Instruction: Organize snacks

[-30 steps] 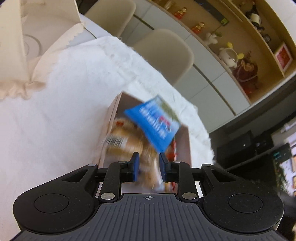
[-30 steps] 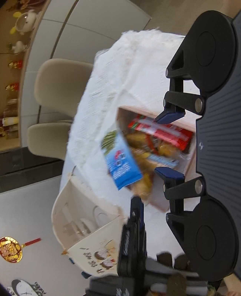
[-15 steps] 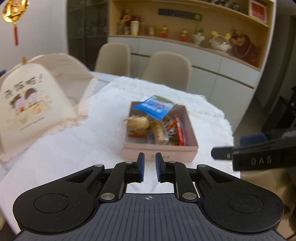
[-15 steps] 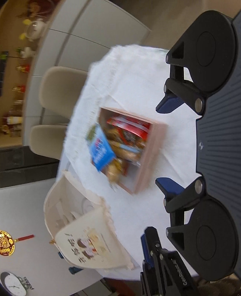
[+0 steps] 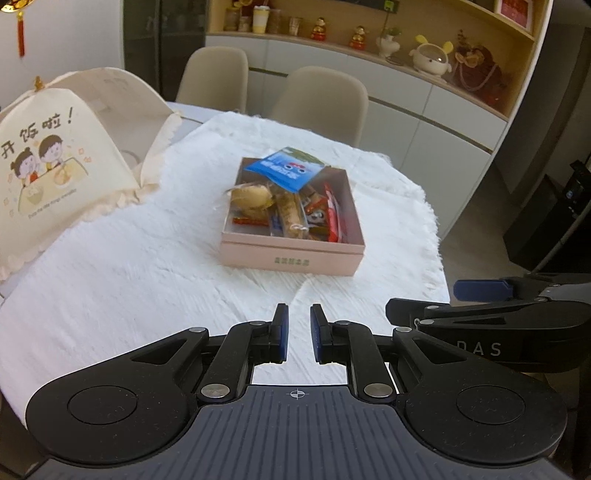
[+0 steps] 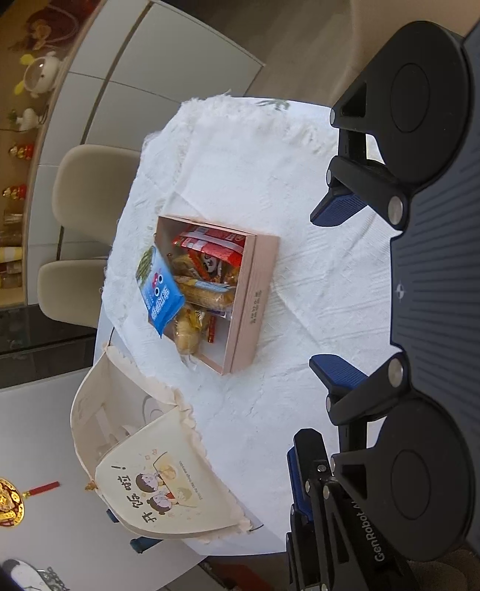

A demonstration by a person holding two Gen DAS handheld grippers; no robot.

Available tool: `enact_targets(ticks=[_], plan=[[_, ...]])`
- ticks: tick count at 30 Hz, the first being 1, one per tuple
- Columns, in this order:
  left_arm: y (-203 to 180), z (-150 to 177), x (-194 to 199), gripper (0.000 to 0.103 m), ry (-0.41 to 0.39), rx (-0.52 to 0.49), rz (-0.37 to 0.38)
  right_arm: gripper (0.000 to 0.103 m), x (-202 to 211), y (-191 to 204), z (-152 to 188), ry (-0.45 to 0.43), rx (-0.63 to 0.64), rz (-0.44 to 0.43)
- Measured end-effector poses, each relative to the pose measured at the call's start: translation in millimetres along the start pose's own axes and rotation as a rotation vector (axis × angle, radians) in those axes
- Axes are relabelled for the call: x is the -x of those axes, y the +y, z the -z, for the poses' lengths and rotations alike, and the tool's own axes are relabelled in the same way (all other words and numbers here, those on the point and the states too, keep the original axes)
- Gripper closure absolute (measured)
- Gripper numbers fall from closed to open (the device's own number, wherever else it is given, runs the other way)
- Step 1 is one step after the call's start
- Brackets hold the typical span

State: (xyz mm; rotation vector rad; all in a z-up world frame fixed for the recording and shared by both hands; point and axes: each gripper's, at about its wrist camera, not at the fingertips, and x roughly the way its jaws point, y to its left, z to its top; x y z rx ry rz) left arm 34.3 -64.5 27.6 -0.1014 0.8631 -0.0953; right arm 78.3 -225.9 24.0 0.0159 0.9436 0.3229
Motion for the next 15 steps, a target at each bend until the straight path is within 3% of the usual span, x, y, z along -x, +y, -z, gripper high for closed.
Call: enact_targets(ticks=[15], plan=[[-2, 6, 9, 0.086, 0.004, -0.003, 0.023, 0.026, 14, 8, 9, -0.02, -0.001, 0.015]])
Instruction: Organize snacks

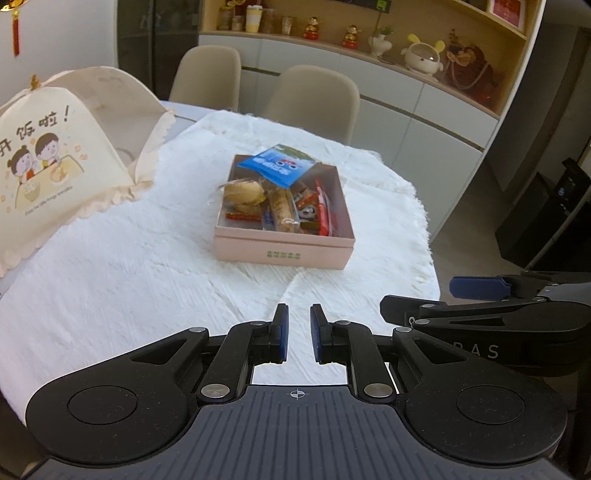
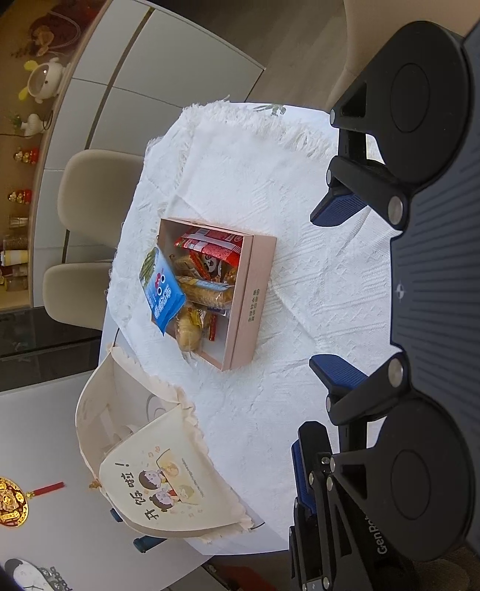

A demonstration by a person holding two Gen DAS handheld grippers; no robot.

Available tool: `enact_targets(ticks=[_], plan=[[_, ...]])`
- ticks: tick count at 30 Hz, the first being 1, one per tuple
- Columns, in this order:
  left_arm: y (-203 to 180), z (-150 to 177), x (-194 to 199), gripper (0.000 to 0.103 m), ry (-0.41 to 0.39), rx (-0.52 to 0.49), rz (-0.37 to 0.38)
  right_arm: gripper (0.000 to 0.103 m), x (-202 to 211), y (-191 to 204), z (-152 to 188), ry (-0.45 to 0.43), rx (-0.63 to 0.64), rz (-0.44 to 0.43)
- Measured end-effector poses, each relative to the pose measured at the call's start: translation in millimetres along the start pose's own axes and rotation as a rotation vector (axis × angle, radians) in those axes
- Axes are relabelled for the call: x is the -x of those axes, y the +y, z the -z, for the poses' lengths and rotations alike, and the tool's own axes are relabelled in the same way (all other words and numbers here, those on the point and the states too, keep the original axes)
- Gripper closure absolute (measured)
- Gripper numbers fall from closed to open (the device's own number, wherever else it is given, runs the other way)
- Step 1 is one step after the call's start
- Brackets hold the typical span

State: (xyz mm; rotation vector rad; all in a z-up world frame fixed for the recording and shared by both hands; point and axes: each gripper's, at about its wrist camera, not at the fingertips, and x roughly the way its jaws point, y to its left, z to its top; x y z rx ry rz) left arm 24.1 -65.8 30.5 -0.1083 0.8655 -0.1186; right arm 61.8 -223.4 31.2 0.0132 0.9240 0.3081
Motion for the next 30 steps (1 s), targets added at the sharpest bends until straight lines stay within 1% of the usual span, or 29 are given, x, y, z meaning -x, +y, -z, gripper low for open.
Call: enact_targets(ticks=[30], plan=[[-0.5, 1.0, -2.1, 0.086, 0.014, 0.004, 0.027, 0.026, 0.7, -1.4, 2.7, 0.005, -0.026, 0.014]])
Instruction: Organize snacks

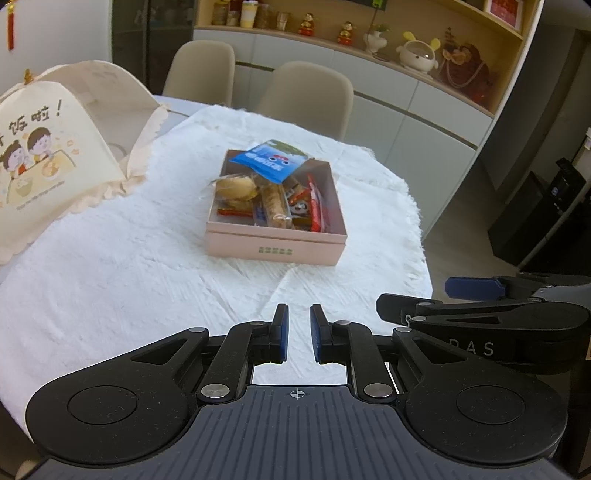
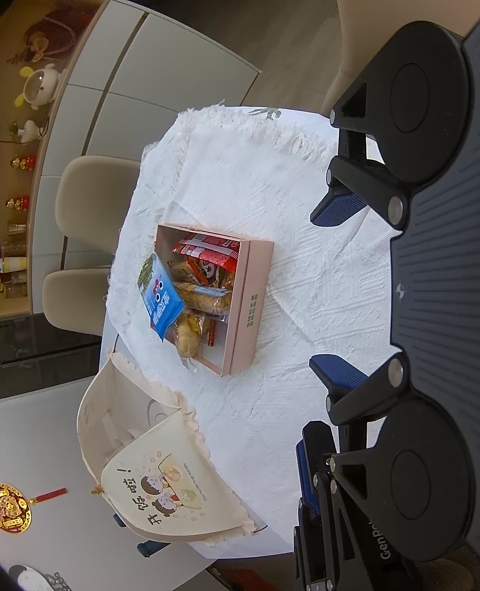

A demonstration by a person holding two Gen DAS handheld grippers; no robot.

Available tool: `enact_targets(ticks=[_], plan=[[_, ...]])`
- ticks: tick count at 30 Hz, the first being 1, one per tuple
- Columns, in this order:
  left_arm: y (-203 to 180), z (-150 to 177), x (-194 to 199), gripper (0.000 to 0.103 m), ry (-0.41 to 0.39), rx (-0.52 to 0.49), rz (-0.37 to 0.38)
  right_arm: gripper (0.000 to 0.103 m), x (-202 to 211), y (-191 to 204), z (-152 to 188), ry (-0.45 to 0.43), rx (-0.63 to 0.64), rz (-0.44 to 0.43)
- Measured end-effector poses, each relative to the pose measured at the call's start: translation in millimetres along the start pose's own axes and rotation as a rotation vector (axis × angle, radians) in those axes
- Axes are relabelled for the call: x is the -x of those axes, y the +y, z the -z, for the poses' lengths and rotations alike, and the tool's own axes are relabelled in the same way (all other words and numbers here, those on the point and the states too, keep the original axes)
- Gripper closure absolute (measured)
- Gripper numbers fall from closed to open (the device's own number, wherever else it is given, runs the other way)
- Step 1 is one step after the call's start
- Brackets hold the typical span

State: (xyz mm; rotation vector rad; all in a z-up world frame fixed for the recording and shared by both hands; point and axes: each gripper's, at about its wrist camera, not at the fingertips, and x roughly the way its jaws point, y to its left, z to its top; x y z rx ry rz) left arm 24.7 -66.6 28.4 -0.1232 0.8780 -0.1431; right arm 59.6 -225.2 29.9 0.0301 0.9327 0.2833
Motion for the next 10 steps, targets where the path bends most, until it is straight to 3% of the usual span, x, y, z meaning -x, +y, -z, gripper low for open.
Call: enact_targets(ticks=[10], plan=[[-0.3, -1.6, -2.1, 0.087, -0.042, -0.034, -0.02, 0.026, -4.5, -2.1, -1.7, 0.009, -0.003, -0.002]])
